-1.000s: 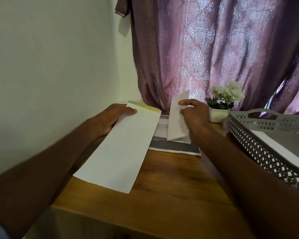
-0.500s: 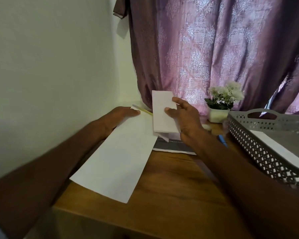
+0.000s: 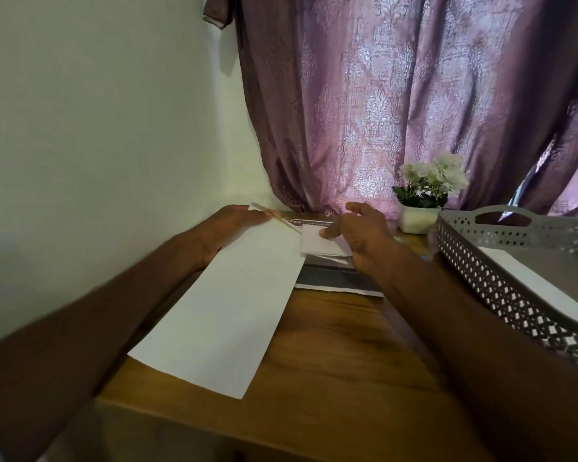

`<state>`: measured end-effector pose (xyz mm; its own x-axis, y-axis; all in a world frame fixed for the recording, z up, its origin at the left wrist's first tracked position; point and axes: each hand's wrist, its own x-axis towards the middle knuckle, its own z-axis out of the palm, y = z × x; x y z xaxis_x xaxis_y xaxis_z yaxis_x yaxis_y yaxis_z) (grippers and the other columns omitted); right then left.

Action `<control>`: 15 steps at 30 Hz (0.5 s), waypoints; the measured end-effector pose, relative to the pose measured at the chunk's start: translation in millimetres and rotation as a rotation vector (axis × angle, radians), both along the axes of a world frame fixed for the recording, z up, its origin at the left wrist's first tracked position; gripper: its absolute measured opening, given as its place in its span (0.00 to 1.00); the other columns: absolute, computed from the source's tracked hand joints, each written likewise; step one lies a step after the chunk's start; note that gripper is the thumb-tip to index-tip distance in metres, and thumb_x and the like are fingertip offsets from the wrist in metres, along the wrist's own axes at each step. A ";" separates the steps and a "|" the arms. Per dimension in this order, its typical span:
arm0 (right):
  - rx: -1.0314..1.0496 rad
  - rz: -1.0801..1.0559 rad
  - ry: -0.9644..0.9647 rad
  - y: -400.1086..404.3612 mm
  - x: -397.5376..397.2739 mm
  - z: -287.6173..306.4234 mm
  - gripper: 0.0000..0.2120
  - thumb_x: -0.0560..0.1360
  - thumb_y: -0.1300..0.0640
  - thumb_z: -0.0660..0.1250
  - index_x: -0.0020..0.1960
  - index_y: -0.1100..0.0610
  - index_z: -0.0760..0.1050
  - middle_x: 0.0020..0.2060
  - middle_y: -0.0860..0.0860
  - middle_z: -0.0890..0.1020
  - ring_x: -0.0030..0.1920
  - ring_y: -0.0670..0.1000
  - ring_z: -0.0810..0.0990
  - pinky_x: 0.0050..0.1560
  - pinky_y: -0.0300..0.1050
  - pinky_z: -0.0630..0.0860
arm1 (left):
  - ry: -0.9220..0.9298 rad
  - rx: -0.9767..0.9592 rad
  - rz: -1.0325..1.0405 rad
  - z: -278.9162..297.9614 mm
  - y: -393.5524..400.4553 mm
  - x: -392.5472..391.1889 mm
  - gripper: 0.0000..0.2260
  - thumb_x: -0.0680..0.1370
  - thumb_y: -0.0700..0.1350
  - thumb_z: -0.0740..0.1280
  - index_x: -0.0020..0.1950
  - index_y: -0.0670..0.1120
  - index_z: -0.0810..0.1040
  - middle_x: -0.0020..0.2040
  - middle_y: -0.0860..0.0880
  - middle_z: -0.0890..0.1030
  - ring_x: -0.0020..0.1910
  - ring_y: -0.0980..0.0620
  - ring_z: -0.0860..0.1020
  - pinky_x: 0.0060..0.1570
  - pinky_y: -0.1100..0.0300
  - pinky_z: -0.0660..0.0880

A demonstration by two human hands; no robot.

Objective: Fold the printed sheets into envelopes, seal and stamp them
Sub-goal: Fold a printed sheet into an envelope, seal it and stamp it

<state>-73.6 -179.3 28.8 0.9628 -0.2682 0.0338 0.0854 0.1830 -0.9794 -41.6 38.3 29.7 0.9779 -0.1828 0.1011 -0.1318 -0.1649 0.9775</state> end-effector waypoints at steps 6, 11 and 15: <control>0.014 0.043 0.093 -6.0 1.6 8.7 0.34 0.66 0.79 0.75 0.70 0.71 0.69 0.61 0.66 0.80 0.59 0.67 0.81 0.53 0.60 0.83 | 0.046 -0.070 0.032 -1.2 7.5 4.7 0.17 0.82 0.44 0.69 0.68 0.37 0.79 0.55 0.37 0.83 0.47 0.42 0.83 0.55 0.49 0.80; 0.267 0.181 0.034 -10.0 2.1 11.0 0.24 0.73 0.74 0.71 0.68 0.67 0.74 0.61 0.64 0.82 0.59 0.65 0.82 0.51 0.61 0.82 | 0.165 -0.180 0.019 -4.4 11.5 5.5 0.19 0.82 0.49 0.68 0.68 0.39 0.78 0.62 0.35 0.82 0.54 0.39 0.82 0.64 0.44 0.77; 0.288 0.219 -0.086 -4.8 2.8 8.7 0.21 0.73 0.75 0.70 0.66 0.66 0.78 0.60 0.62 0.84 0.56 0.62 0.84 0.49 0.53 0.83 | 0.195 -0.214 -0.027 -7.3 9.9 7.1 0.23 0.82 0.50 0.68 0.72 0.39 0.77 0.68 0.36 0.80 0.61 0.37 0.80 0.70 0.41 0.74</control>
